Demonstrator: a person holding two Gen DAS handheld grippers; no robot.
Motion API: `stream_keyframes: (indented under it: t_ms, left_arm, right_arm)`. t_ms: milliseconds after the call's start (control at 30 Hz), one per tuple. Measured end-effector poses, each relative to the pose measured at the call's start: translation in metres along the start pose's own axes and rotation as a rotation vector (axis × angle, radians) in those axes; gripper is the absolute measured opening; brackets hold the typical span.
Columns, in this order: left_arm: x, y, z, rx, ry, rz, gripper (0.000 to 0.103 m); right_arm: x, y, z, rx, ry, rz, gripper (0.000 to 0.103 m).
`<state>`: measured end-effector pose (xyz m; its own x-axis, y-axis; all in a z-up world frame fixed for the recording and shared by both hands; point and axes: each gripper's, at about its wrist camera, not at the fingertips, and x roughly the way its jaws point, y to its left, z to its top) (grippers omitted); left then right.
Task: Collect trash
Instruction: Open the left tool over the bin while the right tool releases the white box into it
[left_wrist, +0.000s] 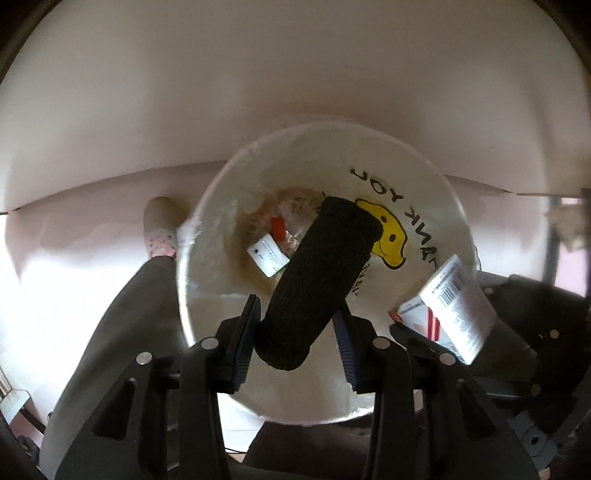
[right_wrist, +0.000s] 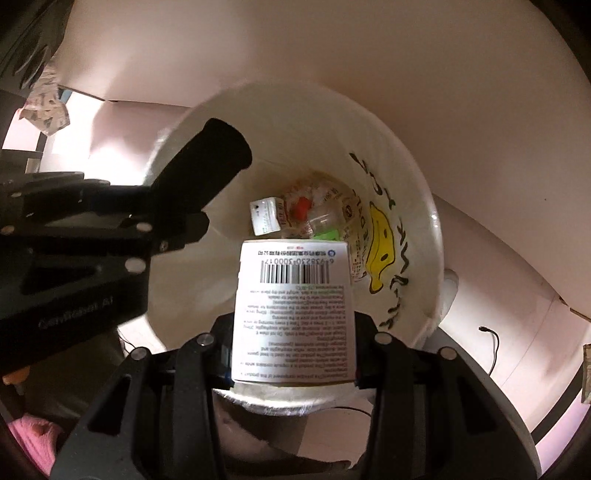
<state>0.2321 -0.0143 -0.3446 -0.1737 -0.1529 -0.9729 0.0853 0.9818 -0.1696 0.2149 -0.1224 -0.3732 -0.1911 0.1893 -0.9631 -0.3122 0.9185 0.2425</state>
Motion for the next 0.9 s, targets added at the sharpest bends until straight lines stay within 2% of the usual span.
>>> stream_keyframes:
  t_ms: [500,567,600,633,700,900]
  left_arm:
    - [0.05,0.002,0.018,-0.084,0.116,-0.045,0.043]
    - [0.052,0.003,0.019,-0.096,0.124,-0.048,0.049]
    - [0.052,0.004,0.02,-0.107,0.127,-0.054,0.057]
    - [0.051,0.005,0.02,-0.118,0.126,-0.06,0.061]
    - [0.05,0.007,0.02,-0.127,0.122,-0.063,0.061]
    - [0.04,0.006,0.012,-0.115,0.109,-0.053,0.061]
  right_arm:
    - [0.045,-0.01,0.02,0.037,0.067,-0.01,0.044]
    - [0.048,-0.009,0.021,0.029,0.064,-0.017,0.045]
    - [0.048,-0.008,0.022,0.025,0.063,-0.018,0.047]
    - [0.048,-0.008,0.021,0.02,0.06,-0.022,0.053]
    - [0.045,-0.008,0.019,0.017,0.045,-0.024,0.056]
    - [0.042,-0.006,0.017,0.025,0.038,-0.021,0.056]
